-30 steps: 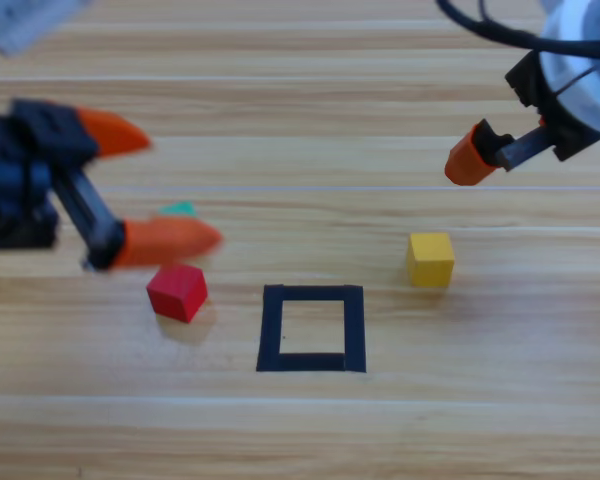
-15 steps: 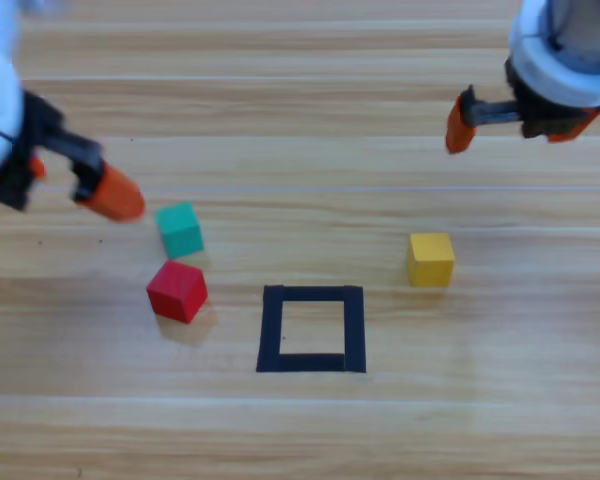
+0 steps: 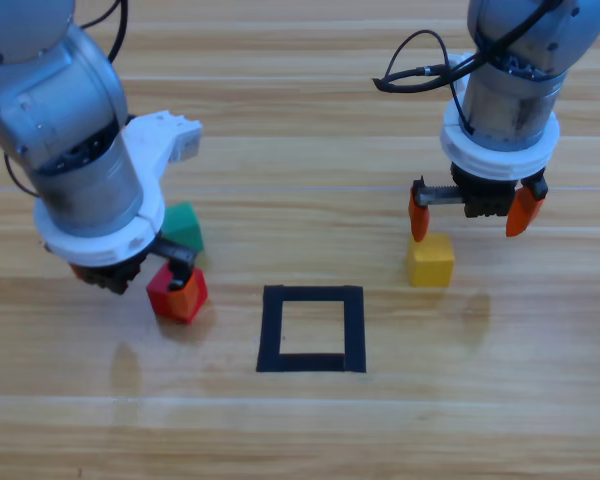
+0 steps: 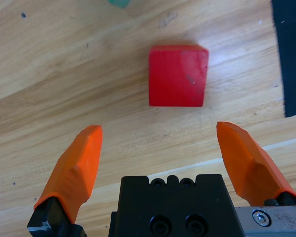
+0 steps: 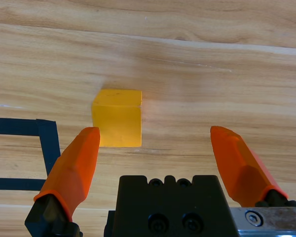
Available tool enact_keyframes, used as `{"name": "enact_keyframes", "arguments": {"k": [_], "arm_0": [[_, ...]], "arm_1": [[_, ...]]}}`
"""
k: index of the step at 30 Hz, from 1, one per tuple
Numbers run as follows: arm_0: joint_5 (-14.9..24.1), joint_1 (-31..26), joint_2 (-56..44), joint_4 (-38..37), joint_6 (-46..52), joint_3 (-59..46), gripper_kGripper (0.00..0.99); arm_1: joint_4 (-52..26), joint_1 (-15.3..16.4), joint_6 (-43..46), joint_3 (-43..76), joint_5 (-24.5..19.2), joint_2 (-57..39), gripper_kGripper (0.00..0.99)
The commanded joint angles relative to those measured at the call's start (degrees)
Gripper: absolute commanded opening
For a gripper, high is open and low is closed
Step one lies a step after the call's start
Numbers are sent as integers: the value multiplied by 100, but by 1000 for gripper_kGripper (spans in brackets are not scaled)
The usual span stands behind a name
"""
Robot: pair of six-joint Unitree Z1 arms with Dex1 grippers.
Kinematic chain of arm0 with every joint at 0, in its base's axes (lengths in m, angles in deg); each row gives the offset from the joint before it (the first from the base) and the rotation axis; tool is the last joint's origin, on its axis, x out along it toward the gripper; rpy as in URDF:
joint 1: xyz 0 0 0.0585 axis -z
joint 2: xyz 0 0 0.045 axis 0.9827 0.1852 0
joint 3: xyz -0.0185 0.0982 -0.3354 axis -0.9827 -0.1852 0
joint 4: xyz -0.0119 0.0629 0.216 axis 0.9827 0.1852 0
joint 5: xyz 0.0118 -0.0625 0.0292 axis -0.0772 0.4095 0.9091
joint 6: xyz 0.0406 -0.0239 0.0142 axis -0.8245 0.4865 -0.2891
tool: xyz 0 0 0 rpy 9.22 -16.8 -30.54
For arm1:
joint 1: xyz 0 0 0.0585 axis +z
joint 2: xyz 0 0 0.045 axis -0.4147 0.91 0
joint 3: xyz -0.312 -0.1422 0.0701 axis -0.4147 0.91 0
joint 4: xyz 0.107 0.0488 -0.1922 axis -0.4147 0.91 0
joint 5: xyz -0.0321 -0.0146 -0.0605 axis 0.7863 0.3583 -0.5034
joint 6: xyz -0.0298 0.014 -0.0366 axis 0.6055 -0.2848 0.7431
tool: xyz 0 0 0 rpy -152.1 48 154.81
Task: Stack the blocks in the rectangular block: red at the bottom, yellow in the middle, green on top
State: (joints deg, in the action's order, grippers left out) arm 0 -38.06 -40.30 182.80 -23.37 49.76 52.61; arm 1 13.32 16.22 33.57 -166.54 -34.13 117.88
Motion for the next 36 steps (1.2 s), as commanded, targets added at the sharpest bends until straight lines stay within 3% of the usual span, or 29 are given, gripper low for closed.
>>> {"name": "enact_keyframes", "arguments": {"k": [1,26,32,36], "arm_0": [[-176,-88,119,158,146,261,990],[-220,-150,945,-448,296,296,931],[-203,-229,1068,-774,269,94,904],[-220,-299,1068,-984,225,-64,857]], "arm_1": [[38,-91,30,-93,152,400,986],[-49,-47,205,-331,336,909,976],[-49,-47,223,-322,362,1059,899],[-49,-38,223,-278,433,1059,727]]}}
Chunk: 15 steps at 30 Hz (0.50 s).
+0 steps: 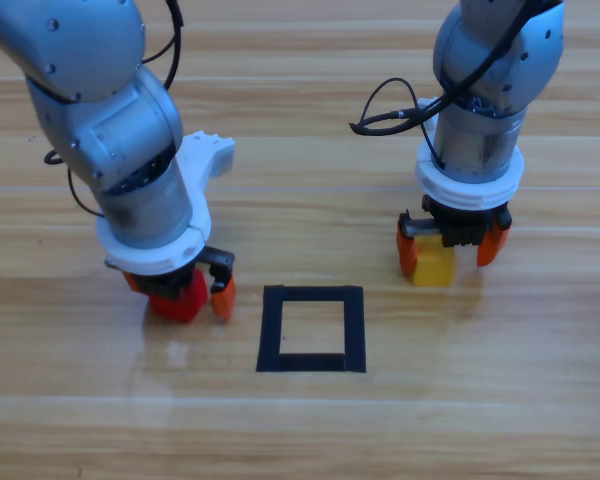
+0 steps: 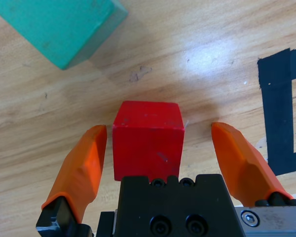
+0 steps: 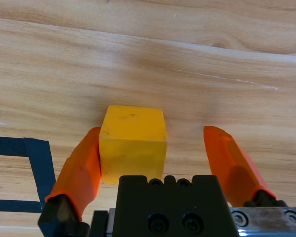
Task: Stack the blocks in the rectangular block: red at the bottom, yellow in the middle, green on top
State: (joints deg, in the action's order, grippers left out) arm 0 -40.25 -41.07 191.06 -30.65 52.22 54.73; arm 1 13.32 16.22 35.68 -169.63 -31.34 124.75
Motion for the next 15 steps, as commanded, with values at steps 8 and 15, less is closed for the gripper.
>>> {"name": "enact_keyframes", "arguments": {"k": [8,15], "arm_0": [[-2,-310,215,-450,-108,-444,557],[77,-337,-110,-213,-135,-391,104]], "arm_1": [[-49,33,214,171,145,178,166],[-58,33,232,637,75,-771,0]]}}
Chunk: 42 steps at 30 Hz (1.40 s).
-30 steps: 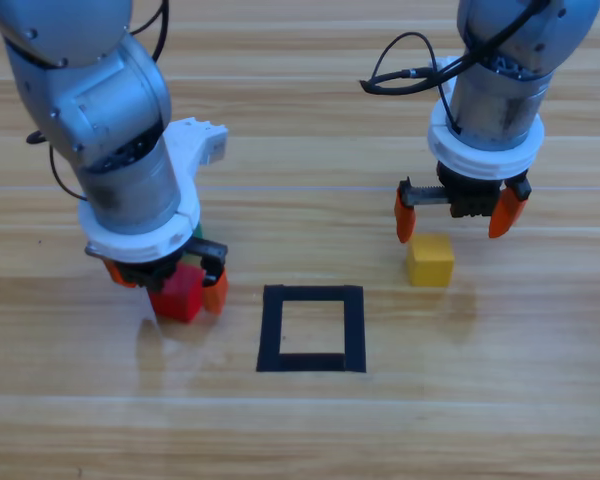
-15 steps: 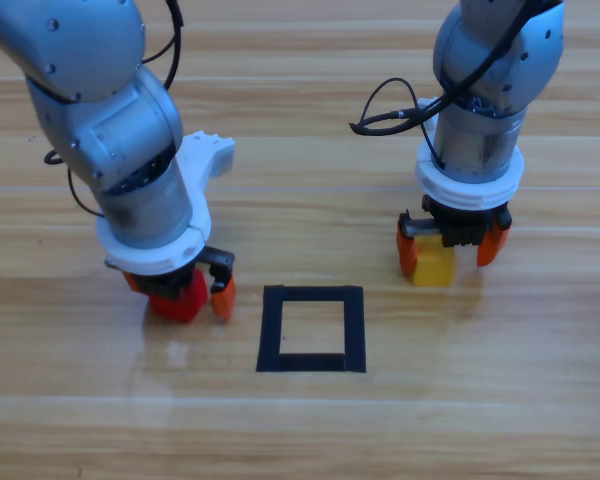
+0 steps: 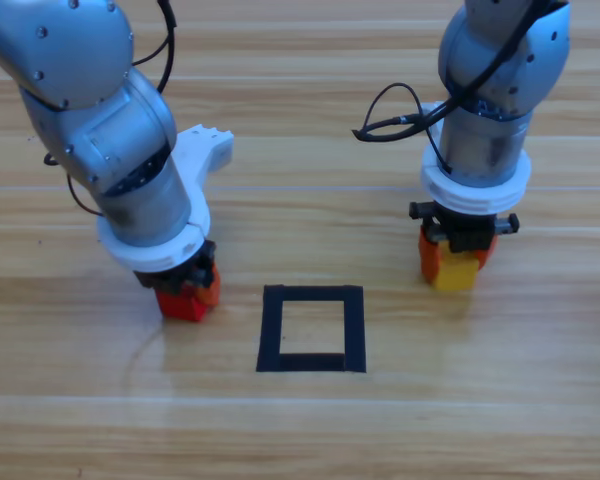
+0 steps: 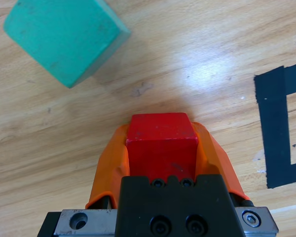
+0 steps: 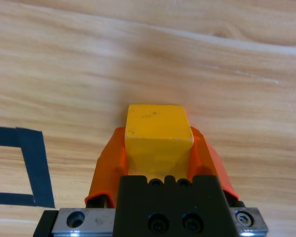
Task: Stack the blocks in the rectangular block: red at the bottom, yellow in the middle, green on top
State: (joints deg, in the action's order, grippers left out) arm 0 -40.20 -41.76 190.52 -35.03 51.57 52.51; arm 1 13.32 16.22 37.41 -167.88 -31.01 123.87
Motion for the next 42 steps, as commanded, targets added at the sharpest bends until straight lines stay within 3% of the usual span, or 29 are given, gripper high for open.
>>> {"name": "enact_keyframes", "arguments": {"k": [1,5,9,14,18,22,32,40,42], "arm_0": [[90,-259,-117,296,27,-90,104],[319,224,-64,955,844,710,101],[486,919,665,2203,1855,2239,100],[170,1402,1895,3416,2699,4015,78],[-200,1569,2186,3469,2980,4375,64],[-296,1622,2159,3495,3217,4366,63],[-270,1578,2133,3434,3305,4305,63],[55,1534,1860,3363,3208,4217,63],[99,1534,1614,3056,3208,3821,63]], "arm_1": [[-58,32,50,533,24,-841,0],[-58,32,6,744,24,-1211,0],[-58,32,6,876,-20,-1457,0],[-58,32,6,893,-90,-1518,0],[-58,32,-29,911,-125,-1545,0],[-58,32,-56,928,-134,-1536,0],[-58,32,-82,946,-160,-1545,0],[-58,32,-73,902,-204,-1545,0],[-58,32,-64,893,-204,-1536,0]]}}
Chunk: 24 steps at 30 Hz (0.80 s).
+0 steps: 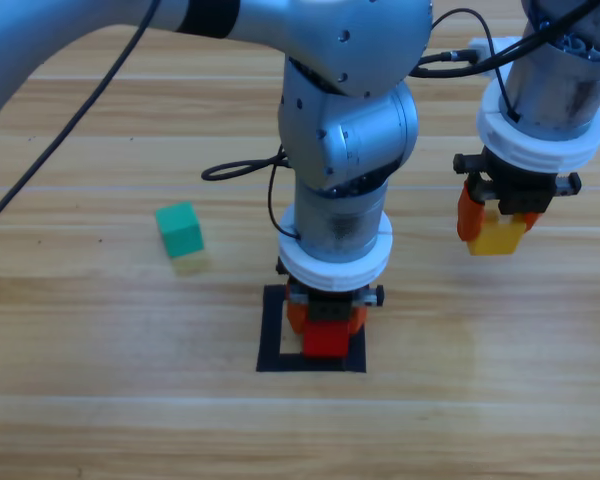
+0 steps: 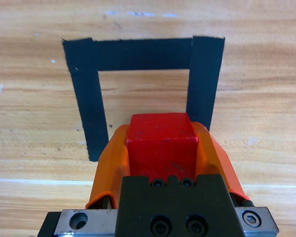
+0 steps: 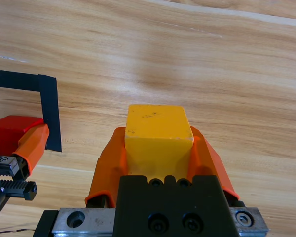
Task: Stack the blocks in the rectangular block: red at the bottom, yellow in the middle, green on top
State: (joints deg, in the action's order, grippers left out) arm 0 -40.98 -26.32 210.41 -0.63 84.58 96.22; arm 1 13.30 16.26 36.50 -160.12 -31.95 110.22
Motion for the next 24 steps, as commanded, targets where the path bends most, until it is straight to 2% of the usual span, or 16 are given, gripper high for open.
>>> {"name": "enact_keyframes", "arguments": {"k": [1,3,5,24], "arm_0": [[177,-10,-595,-727,-93,-1006,63],[169,-10,-1087,-1527,-93,-1999,63],[151,-10,-1271,-1834,-93,-2404,63],[318,69,-841,-1562,-190,-1806,63]], "arm_1": [[-56,28,36,117,-120,-171,0],[-65,28,45,117,-128,-162,0],[-65,28,45,117,-128,-162,0],[-82,28,71,109,-137,-136,0]]}}
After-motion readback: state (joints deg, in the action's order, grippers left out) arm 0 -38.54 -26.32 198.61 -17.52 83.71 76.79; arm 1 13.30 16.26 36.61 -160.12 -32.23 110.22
